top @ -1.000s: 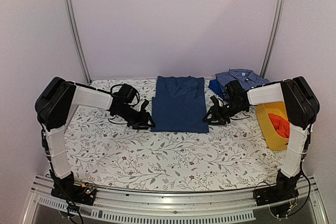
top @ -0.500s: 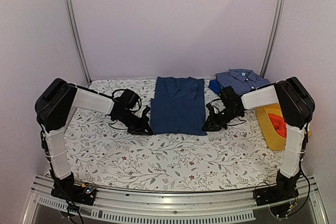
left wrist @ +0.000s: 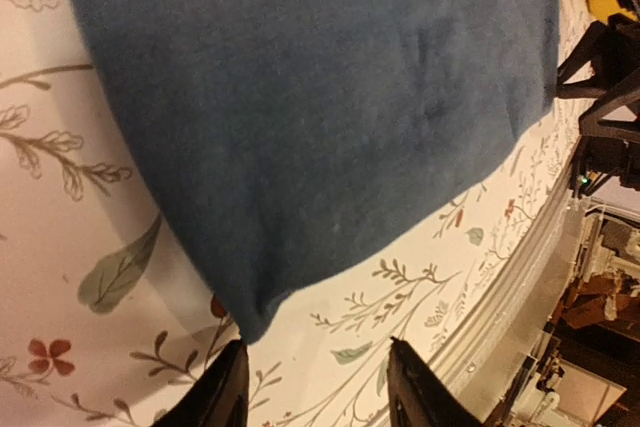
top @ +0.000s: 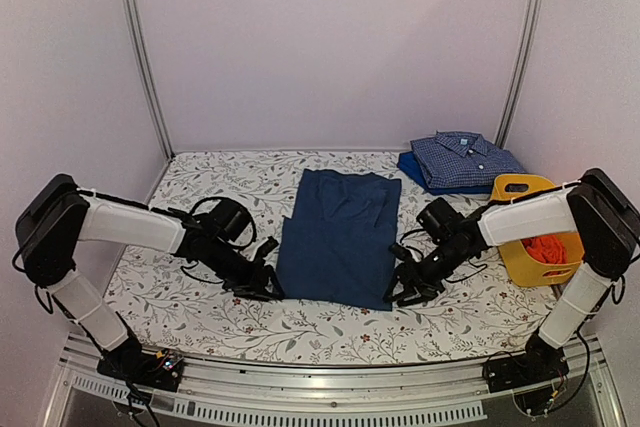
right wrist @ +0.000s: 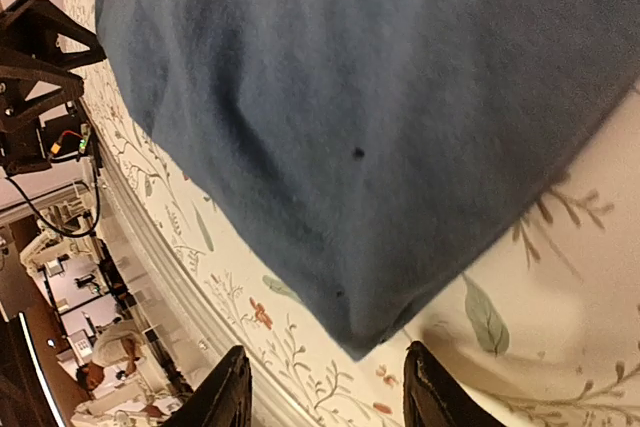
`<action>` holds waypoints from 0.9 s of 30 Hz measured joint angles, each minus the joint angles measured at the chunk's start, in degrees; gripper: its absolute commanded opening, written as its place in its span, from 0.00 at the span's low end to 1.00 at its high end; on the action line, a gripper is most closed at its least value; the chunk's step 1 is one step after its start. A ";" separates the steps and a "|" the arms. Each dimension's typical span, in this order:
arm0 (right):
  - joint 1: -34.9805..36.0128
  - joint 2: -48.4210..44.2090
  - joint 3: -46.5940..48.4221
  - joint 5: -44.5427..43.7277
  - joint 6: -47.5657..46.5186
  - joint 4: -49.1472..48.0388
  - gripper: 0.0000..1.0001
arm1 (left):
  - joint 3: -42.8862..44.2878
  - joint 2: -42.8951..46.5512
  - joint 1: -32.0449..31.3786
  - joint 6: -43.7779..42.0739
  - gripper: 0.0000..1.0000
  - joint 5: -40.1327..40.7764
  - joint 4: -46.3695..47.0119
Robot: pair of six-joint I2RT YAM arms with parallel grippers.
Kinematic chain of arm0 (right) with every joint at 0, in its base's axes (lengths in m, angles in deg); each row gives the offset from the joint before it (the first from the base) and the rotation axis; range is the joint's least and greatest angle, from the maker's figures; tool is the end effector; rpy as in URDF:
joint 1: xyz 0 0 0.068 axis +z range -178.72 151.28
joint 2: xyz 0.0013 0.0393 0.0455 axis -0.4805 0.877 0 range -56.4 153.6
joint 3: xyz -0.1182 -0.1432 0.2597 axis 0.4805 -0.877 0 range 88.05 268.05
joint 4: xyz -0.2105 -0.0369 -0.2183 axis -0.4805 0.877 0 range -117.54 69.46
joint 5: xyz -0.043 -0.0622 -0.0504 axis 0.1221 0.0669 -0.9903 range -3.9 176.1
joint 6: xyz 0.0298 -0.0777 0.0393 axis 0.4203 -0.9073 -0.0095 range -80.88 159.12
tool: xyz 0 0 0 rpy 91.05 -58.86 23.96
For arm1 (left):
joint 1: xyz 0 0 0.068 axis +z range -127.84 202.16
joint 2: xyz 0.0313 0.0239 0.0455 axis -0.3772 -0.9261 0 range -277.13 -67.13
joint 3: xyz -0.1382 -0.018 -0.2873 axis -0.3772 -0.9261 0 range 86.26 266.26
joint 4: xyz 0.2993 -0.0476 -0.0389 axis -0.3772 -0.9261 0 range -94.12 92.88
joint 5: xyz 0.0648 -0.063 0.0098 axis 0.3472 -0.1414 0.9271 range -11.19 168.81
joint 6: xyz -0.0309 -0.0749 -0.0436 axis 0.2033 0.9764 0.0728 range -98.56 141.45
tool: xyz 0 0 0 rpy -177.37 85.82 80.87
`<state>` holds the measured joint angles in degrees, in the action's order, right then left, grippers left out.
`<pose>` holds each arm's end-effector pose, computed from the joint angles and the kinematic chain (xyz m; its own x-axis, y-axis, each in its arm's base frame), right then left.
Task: Fold and stack the mixed laundry pile
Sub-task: Move the 2/3-rectangle-folded T-shirt to the center of the board, then smooth out the 2/3-rectangle-folded T-shirt at the center of the board.
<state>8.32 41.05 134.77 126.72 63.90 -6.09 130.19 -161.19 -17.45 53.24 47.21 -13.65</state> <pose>0.2337 0.2437 0.1047 -0.9483 -0.3170 -0.0179 -0.2409 0.6816 0.6910 0.2283 -0.2451 0.1066 -0.9716 0.2215 -0.0832 0.2247 0.7537 -0.6176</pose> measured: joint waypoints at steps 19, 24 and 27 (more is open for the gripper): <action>-14.05 12.66 29.09 -9.64 -6.36 7.50 0.50 | 10.25 -3.85 9.68 -3.26 0.52 0.24 -2.69; -13.77 18.67 33.05 -11.19 -7.48 9.11 0.33 | 10.91 -4.50 9.70 -3.19 0.52 0.37 -2.38; -13.40 20.22 33.38 -11.41 -7.76 9.14 0.10 | 11.10 -5.33 9.84 -3.17 0.52 0.50 -2.14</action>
<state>-5.08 61.26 168.15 115.31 56.14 3.05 141.29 -166.52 -7.62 50.07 47.71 -15.79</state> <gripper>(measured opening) 0.285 0.519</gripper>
